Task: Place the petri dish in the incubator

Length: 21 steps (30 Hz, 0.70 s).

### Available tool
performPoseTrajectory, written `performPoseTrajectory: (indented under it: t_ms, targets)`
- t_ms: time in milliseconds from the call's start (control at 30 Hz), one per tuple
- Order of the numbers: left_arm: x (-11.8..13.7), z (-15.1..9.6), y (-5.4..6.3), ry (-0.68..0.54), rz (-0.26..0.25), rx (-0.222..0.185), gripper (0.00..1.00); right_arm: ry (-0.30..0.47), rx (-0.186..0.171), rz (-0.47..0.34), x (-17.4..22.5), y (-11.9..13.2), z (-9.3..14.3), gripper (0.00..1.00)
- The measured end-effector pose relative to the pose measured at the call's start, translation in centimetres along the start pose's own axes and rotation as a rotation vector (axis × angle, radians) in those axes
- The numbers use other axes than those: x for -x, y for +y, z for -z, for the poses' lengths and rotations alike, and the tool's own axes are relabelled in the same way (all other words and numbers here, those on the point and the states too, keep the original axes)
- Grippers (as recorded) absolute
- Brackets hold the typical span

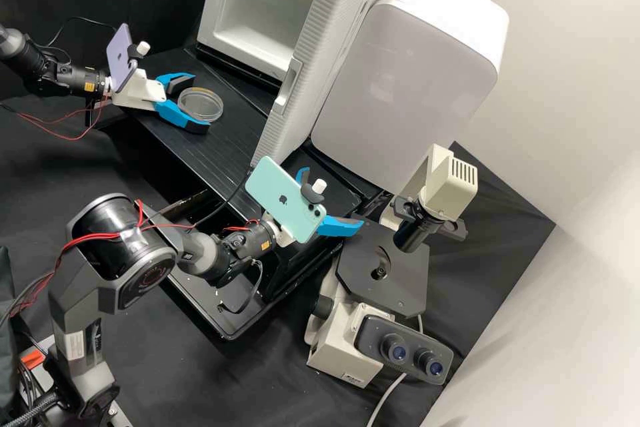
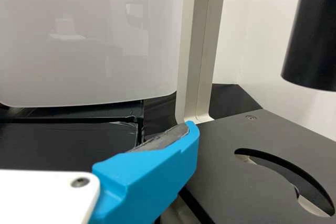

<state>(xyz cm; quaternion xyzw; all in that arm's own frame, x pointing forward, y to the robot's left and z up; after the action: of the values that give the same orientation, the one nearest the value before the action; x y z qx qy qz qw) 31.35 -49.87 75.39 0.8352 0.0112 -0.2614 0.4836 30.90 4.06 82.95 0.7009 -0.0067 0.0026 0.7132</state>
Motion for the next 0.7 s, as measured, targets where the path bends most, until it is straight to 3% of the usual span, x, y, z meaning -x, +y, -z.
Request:
performPoseTrajectory:
  t_ms: [700]
  targets:
    - [-0.65, 0.21, -0.21, -0.003, 0.004, -0.003, 0.0, 0.0, 0.0, 0.0, 0.0, 0.0, 0.0, 1.0]
